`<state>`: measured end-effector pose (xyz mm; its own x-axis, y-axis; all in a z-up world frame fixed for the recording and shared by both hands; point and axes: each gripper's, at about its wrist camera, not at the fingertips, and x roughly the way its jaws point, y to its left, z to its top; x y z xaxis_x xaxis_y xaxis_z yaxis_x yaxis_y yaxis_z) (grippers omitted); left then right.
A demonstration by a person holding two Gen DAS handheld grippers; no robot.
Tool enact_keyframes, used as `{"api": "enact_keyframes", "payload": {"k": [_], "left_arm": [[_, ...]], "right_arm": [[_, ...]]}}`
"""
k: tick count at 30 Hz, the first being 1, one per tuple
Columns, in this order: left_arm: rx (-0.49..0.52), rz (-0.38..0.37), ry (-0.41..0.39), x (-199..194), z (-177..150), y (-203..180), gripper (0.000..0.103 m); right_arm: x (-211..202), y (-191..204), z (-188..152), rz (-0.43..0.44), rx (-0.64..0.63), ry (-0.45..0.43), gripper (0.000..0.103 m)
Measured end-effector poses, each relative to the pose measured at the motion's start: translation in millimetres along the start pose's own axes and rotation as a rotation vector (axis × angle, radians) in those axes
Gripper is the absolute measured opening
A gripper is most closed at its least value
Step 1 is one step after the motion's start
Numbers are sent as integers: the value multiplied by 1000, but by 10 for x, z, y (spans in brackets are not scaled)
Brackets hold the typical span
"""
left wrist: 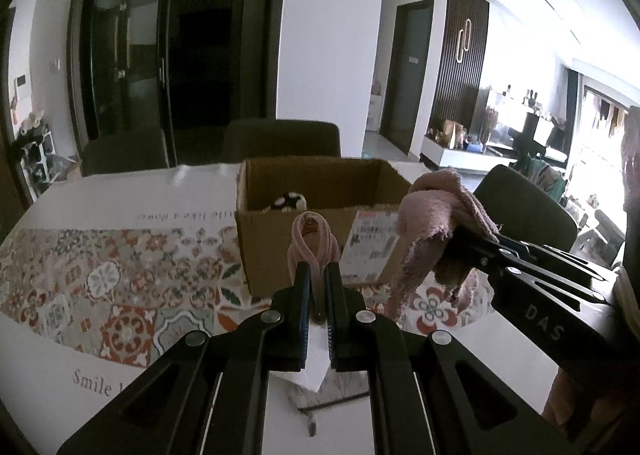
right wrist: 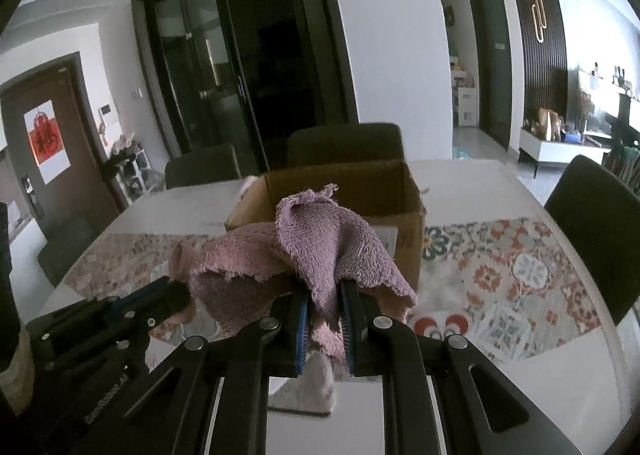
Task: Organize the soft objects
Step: 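Carry the pink hair tie and pink towel over the box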
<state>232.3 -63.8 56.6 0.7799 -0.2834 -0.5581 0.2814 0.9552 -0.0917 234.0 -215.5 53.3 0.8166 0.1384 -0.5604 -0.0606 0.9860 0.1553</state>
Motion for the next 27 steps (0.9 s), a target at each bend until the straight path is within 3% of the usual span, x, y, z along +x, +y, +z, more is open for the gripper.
{"api": "enact_keyframes", "payload": {"k": [16, 27], "left_arm": [[18, 17, -63, 154, 466, 57, 9], [13, 20, -62, 482, 780, 100, 9]], "right_arm": [[-8, 84, 456, -10, -39, -91, 16], [270, -17, 752, -20, -48, -107, 16]]}}
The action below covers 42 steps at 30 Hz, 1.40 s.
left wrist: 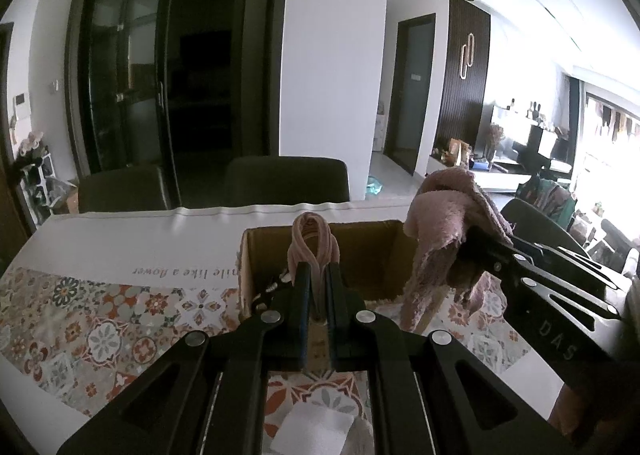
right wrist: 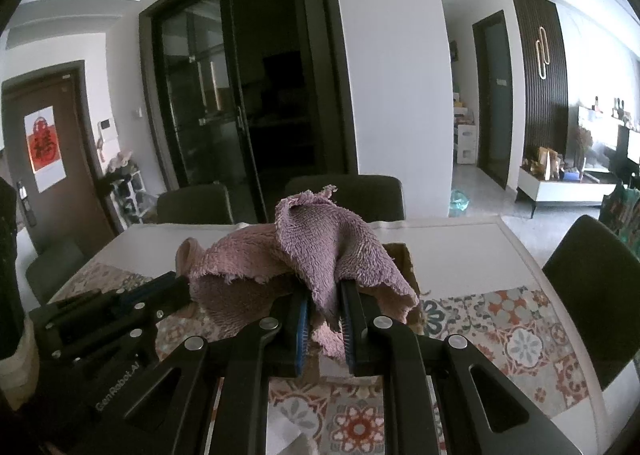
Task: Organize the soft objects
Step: 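Carry the pink hair tie and pink towel over the box, then open both tools to drop the hair tie and towel into the box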
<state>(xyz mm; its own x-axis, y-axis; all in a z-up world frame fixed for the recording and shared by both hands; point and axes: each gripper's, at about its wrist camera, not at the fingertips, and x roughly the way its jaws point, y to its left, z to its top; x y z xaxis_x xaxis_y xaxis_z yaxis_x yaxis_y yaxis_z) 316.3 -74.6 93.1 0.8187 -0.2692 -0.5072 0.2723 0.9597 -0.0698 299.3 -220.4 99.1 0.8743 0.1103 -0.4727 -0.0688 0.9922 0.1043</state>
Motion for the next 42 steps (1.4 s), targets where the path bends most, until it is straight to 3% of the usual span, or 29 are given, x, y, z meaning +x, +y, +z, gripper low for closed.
{"api": "enact_keyframes", "payload": {"k": [16, 33, 35, 38, 40, 42], "left_arm": [[19, 22, 96, 805, 147, 37, 9], [26, -3, 239, 1482, 0, 85, 10], [33, -11, 243, 1498, -11, 76, 18], [39, -5, 234, 1483, -10, 67, 35], [46, 5, 225, 1438, -7, 63, 37], [54, 19, 222, 1399, -1, 63, 40]], "right_arm": [[784, -237, 88, -26, 1, 98, 16], [1467, -355, -111, -22, 6, 236, 16], [1501, -360, -120, -18, 7, 244, 17], [1507, -379, -125, -17, 10, 248, 22], [1490, -394, -119, -8, 20, 245, 40], [1460, -397, -100, -23, 18, 232, 45]]}}
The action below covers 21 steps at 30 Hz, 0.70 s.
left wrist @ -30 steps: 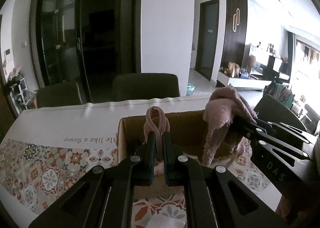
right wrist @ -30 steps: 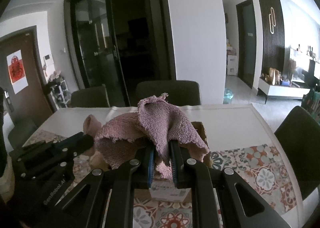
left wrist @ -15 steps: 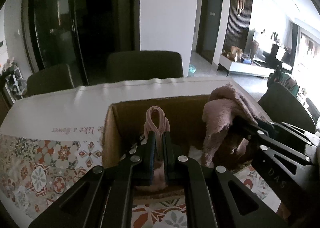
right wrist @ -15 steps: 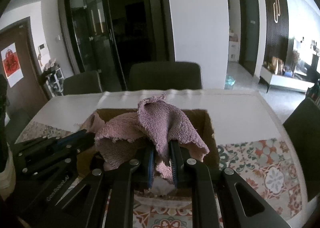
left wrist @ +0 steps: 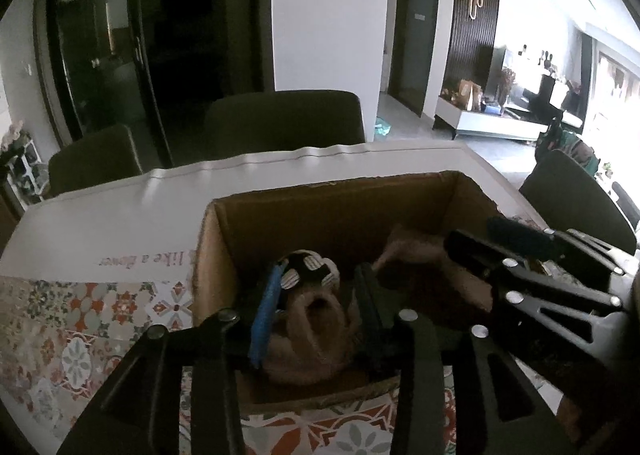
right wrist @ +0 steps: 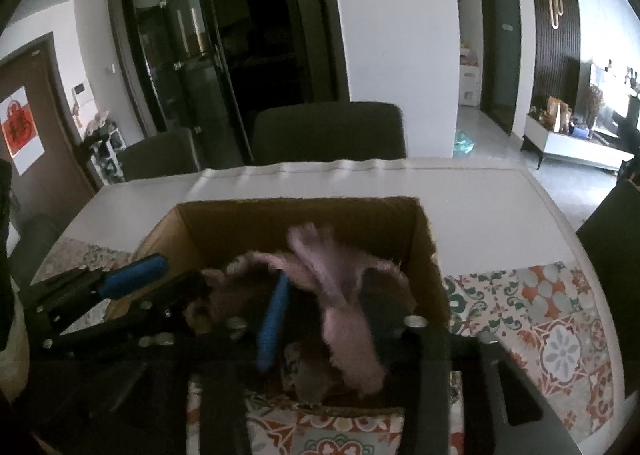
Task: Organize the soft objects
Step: 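Open both tools to drop the hair tie and towel into the box, then move both tools back toward the white paper and beige floral pouch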
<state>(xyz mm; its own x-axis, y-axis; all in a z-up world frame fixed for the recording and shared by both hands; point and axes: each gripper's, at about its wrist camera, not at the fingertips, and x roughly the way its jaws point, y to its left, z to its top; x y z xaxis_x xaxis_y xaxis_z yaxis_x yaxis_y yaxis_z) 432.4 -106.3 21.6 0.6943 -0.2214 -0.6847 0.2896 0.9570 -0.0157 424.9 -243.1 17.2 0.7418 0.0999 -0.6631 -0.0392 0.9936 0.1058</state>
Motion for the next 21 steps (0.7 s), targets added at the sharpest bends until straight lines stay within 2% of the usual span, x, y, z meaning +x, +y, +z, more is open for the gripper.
{"api": "enact_keyframes", "payload": {"k": [3, 10, 21], "left_arm": [[2, 8, -8, -86, -9, 10, 45], [6, 25, -50, -401, -68, 4, 48], [-23, 51, -94, -916, -296, 2, 48]], "right_arm": [[-73, 7, 8, -22, -2, -15, 45], [-322, 68, -3, -32, -1, -42, 49], [-795, 174, -140, -43, 3, -76, 57]]}}
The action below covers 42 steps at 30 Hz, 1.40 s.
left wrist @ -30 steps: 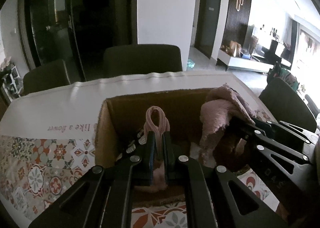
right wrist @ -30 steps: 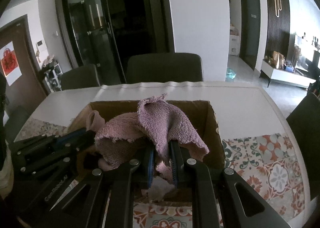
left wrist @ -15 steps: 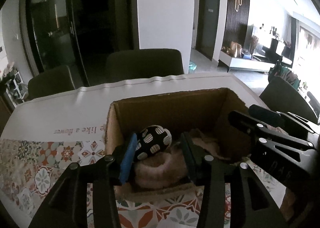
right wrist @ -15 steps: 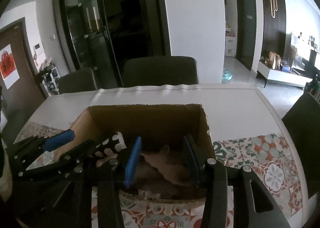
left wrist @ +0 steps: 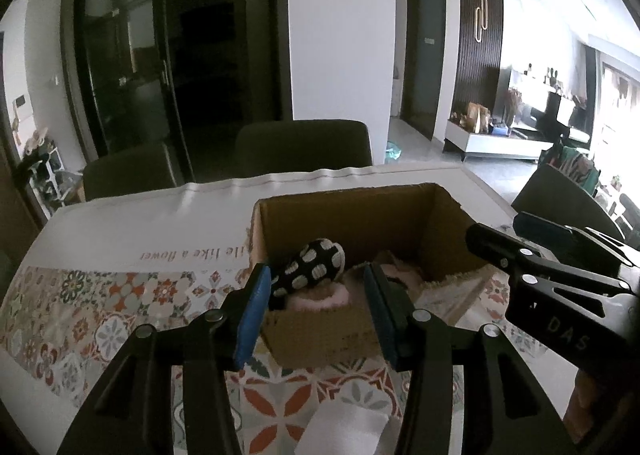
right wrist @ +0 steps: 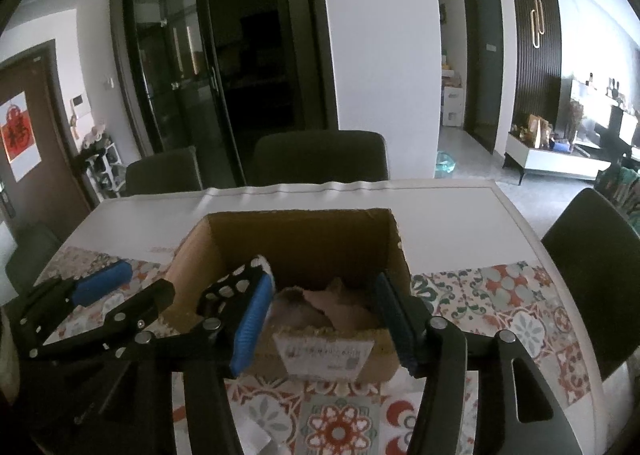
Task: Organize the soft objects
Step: 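Move both tools back toward the white paper and beige floral pouch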
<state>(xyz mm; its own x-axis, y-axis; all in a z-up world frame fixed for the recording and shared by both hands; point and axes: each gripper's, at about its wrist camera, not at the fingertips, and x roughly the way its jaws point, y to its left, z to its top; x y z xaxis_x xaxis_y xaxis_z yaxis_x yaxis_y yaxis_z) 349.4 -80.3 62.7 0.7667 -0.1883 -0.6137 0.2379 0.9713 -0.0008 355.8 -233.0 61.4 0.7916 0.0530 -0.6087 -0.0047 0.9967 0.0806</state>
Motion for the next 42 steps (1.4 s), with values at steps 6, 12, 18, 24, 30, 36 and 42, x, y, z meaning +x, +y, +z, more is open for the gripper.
{"api": "enact_keyframes", "payload": {"k": [6, 12, 18, 24, 30, 36, 42], "left_arm": [[-15, -2, -5, -227, -139, 57, 48], [-17, 2, -8, -425, -283, 86, 48], [-26, -2, 11, -570, -492, 122, 48], [-28, -9, 40, -644, -723, 149, 48], [-15, -18, 73, -638, -910, 158, 48], [-12, -34, 116, -564, -1082, 142, 48], [-4, -34, 158, -459, -1240, 138, 48]], "right_arm": [[-225, 97, -137, 7, -4, 1, 57], [-426, 176, -296, -7, 9, -9, 71], [-532, 241, -457, 9, 30, 21, 71], [-615, 321, -673, 4, 29, 33, 72], [-690, 388, -882, -12, 12, 41, 71], [-671, 408, -1066, -14, 8, 74, 71], [-571, 378, -1234, -17, 22, 121, 71]]}}
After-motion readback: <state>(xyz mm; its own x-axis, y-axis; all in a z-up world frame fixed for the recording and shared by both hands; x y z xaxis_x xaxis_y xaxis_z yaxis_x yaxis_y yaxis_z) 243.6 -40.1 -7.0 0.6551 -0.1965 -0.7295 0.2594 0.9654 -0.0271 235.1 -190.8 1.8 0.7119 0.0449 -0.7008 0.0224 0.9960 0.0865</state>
